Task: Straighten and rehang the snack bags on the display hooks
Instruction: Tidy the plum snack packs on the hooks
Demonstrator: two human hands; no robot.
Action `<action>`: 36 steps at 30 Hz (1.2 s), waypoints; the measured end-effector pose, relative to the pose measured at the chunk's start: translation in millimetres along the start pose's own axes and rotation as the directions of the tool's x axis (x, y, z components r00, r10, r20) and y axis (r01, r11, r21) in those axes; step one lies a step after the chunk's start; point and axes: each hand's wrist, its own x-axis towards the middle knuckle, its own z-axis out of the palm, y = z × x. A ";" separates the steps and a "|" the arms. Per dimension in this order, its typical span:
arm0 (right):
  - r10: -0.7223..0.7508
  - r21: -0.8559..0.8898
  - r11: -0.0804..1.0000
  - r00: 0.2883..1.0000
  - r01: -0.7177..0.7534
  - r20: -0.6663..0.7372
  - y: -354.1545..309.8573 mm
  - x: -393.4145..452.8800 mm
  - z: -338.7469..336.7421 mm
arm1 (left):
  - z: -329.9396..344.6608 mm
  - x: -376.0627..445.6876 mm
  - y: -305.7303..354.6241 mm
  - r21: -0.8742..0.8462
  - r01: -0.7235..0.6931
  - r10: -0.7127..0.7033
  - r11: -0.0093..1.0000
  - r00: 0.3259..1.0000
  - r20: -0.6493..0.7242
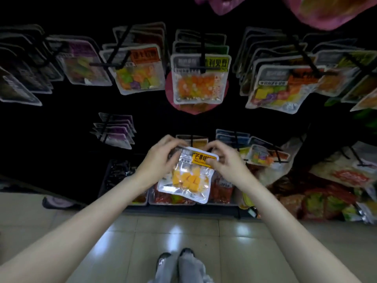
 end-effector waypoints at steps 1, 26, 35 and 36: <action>0.026 -0.017 1.000 0.999 -0.025 0.021 12.6 0.5 10.9 | 7.5 -2.4 -9.8 0.030 0.057 -0.058 0.998 0.996 0.067; 0.280 -0.198 0.917 0.912 -0.346 -0.299 89.7 54.1 77.0 | 51.5 8.8 -48.4 0.314 0.059 -0.190 0.948 0.894 0.405; 0.176 -0.568 0.778 0.961 -0.269 -0.214 78.1 67.3 72.7 | 55.9 4.6 -52.2 0.299 0.045 -0.156 0.953 0.920 0.360; 0.186 -0.559 0.780 0.957 -0.281 -0.222 77.0 68.8 72.8 | 55.9 4.3 -52.3 0.302 0.045 -0.157 0.952 0.920 0.358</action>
